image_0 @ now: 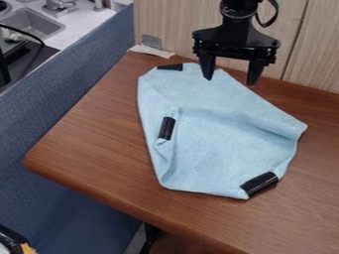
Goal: Fold the cloth from bottom right to centre
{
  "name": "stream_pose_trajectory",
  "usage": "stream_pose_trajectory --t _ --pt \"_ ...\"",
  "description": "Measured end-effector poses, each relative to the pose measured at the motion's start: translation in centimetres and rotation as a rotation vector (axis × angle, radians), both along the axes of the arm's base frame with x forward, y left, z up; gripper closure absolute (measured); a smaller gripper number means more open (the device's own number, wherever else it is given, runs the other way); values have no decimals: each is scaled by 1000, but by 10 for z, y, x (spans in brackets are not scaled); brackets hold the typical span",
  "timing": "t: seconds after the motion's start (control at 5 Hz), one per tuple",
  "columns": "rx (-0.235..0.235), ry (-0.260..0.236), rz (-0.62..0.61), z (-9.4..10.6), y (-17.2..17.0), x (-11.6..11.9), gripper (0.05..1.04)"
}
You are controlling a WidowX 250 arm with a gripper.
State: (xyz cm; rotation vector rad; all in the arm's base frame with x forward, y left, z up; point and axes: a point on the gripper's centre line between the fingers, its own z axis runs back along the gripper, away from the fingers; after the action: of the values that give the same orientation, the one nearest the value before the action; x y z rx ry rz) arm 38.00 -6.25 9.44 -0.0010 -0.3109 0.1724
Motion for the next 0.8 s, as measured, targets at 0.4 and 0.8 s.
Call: stream_pose_trajectory --t 0.4,0.8 --pt "20 64 -65 -20 -15 -10 85" --pt "-4 116 -139 -61 -41 -50 85"
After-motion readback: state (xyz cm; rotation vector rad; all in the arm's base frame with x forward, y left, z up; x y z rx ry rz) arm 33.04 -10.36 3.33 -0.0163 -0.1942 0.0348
